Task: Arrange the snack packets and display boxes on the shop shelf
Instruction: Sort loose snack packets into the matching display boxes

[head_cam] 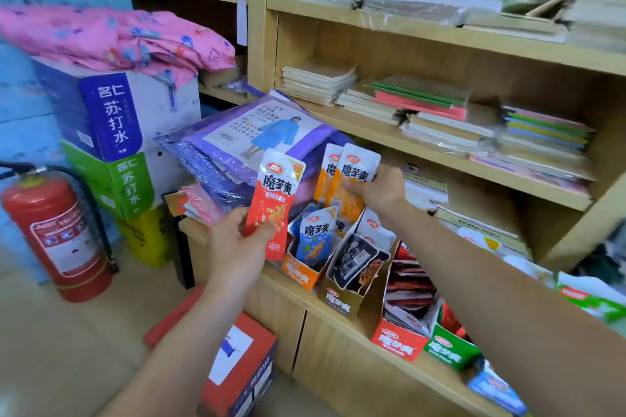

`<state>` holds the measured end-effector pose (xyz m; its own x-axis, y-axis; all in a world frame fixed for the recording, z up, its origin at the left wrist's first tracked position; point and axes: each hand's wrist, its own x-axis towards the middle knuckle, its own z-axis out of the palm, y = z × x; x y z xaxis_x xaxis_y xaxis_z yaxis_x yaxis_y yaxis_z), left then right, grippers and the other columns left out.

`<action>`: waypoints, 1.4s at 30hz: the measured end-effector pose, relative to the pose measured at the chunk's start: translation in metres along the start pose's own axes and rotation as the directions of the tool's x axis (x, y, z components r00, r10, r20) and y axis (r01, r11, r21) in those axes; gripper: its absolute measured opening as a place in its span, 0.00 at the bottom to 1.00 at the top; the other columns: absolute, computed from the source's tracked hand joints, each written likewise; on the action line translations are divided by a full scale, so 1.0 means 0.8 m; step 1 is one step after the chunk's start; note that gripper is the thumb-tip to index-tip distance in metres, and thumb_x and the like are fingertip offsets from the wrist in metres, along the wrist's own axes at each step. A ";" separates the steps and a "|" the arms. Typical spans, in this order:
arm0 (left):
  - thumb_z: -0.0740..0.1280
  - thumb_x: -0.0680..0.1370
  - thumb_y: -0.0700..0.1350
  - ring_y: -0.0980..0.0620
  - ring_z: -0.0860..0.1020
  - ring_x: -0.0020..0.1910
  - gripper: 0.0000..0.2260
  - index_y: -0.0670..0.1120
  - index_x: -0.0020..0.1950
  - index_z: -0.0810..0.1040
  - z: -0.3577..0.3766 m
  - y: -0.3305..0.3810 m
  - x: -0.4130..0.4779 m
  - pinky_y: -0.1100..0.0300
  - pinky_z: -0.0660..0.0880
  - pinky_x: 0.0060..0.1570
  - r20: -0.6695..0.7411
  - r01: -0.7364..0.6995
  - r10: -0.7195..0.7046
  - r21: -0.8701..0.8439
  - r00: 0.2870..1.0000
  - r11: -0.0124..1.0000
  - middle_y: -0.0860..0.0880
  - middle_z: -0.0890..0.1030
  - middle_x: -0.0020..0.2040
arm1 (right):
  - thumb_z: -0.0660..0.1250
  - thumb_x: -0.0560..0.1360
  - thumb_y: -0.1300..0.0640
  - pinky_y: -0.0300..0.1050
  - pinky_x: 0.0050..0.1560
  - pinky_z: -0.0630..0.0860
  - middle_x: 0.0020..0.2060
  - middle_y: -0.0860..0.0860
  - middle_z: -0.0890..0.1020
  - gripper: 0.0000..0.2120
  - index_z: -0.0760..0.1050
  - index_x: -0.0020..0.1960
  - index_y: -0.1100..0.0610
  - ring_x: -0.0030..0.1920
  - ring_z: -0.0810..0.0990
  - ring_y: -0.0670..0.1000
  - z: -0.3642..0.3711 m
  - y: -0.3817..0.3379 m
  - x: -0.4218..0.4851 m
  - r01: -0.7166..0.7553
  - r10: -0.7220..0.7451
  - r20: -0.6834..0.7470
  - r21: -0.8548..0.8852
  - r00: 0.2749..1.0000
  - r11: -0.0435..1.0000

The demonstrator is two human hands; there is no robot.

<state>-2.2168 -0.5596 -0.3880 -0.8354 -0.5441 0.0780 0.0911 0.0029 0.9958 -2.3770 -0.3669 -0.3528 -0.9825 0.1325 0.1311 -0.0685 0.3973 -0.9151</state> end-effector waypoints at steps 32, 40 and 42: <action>0.72 0.77 0.38 0.52 0.84 0.40 0.03 0.45 0.48 0.84 0.009 0.004 -0.004 0.58 0.80 0.41 0.163 0.042 -0.036 -0.037 0.986 0.998 0.48 0.86 0.41 | 0.80 0.68 0.47 0.39 0.34 0.70 0.34 0.48 0.77 0.17 0.77 0.43 0.57 0.37 0.77 0.48 -0.016 -0.018 -0.016 0.133 0.000 0.302 -0.421 0.953 0.897; 0.70 0.78 0.37 0.46 0.85 0.48 0.07 0.46 0.53 0.83 0.024 0.009 -0.017 0.49 0.82 0.50 0.295 0.035 0.012 -0.154 0.955 0.987 0.46 0.87 0.47 | 0.79 0.68 0.59 0.37 0.38 0.77 0.50 0.56 0.84 0.18 0.81 0.57 0.59 0.41 0.81 0.47 -0.074 -0.023 -0.055 0.174 -0.198 0.233 0.119 0.952 0.977; 0.70 0.78 0.37 0.44 0.85 0.51 0.08 0.47 0.54 0.83 0.035 0.011 -0.024 0.48 0.81 0.52 0.352 0.027 0.033 -0.166 0.936 0.986 0.46 0.87 0.49 | 0.78 0.67 0.58 0.43 0.41 0.78 0.49 0.55 0.85 0.18 0.81 0.56 0.58 0.44 0.83 0.49 -0.088 -0.027 -0.072 0.071 -0.161 0.339 0.263 0.927 0.962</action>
<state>-2.2157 -0.5255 -0.3798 -0.9691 -0.2140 0.1229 0.1572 -0.1515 0.9759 -2.3070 -0.3194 -0.3136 -0.9584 -0.2489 0.1396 -0.1813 0.1533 -0.9714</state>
